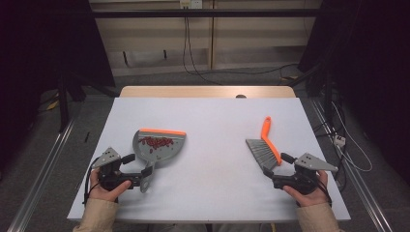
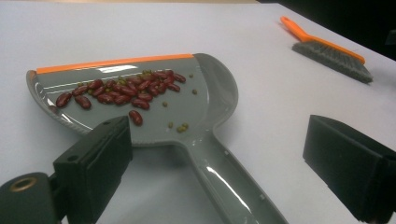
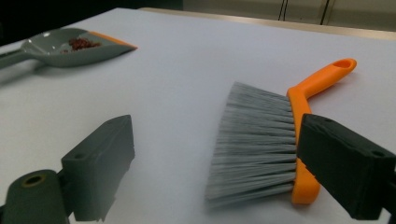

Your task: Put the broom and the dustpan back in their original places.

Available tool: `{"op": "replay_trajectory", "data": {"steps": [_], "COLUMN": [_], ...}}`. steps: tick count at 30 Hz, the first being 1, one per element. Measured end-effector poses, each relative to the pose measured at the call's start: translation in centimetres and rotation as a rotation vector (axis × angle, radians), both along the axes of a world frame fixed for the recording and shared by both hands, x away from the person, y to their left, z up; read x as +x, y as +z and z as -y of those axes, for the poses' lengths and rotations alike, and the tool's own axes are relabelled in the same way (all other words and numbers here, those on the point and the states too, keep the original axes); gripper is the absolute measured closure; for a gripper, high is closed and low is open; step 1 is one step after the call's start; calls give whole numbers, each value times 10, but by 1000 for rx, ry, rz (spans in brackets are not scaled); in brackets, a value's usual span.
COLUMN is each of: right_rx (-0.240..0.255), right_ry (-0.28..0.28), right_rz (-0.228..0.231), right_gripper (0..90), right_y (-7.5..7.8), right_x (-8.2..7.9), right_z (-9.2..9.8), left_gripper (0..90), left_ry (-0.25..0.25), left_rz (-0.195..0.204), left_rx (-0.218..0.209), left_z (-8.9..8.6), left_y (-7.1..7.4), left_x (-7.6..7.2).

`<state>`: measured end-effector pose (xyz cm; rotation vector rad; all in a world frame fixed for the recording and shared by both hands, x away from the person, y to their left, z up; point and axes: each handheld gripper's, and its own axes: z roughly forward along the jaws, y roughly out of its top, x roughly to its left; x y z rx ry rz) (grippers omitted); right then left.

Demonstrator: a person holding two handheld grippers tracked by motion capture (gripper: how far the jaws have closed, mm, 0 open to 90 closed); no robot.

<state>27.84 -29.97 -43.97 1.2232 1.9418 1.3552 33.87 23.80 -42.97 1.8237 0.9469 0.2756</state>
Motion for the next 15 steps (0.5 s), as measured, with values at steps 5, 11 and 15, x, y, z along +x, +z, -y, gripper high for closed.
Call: {"op": "replay_trajectory", "data": {"steps": [5, 11, 15], "right_rx": [-14, -17, -17], "right_ry": [21, 23, 21], "right_rz": [13, 9, 9], "right_gripper": [100, 99, 99], "right_y": [-1, -3, -3], "right_x": [-2, -1, -1], "right_z": [-2, -3, -4], "left_gripper": [76, 75, 73], "left_ry": [-2, -11, -1], "left_rz": [0, -4, -2], "left_rx": [0, 9, 4], "left_z": [-1, -2, -3], "left_y": [-1, -2, -2], "left_x": [0, 0, 1]}}
